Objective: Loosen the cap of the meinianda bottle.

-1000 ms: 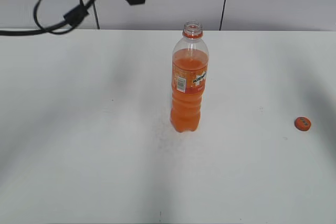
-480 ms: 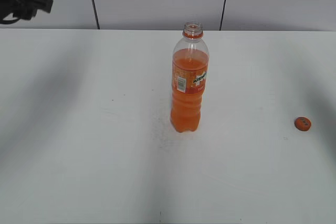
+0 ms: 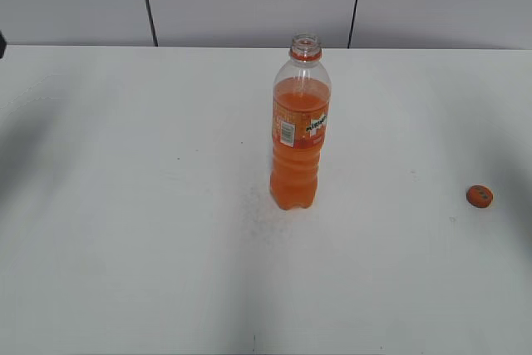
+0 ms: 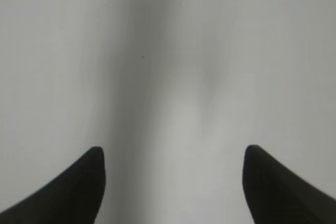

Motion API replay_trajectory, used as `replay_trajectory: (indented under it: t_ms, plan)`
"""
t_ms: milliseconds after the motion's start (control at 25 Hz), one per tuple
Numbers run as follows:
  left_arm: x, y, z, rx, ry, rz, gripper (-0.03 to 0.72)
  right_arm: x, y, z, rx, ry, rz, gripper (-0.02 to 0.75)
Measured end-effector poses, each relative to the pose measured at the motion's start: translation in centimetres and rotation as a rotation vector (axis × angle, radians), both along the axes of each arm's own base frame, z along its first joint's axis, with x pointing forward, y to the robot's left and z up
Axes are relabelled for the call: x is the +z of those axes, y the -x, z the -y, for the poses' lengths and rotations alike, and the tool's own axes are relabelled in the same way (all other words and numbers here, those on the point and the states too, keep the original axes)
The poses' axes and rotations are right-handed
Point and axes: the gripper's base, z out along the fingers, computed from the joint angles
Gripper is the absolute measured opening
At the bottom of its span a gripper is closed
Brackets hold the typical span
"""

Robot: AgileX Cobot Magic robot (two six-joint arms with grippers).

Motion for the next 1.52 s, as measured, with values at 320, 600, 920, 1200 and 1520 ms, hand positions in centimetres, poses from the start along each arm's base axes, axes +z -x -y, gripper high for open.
replay_trajectory:
  t_ms: [320, 600, 920, 1200, 1520]
  plan:
    - [-0.6, 1.1, -1.5, -0.034, 0.021, -0.162, 0.496, -0.2, 0.6, 0.2, 0.03, 0.031, -0.073, 0.561]
    - [-0.1, 4.7, -1.0, -0.05, 0.06, -0.16, 0.48, -0.8, 2.7, 0.2, 0.036, 0.033, -0.11, 0.561]
    - [1.9, 14.0, -1.0, -0.061, 0.042, 0.061, 0.479, -2.8, 9.9, 0.2, 0.034, 0.022, -0.094, 0.561]
    - [0.3, 21.4, -0.8, -0.071, 0.034, 0.307, 0.471, -4.3, 15.6, 0.1, 0.024, -0.007, 0.143, 0.561]
    - [0.0, 28.8, -0.5, -0.082, 0.05, 0.62, 0.468, -3.6, 19.6, 0.1, 0.022, -0.009, 0.411, 0.561]
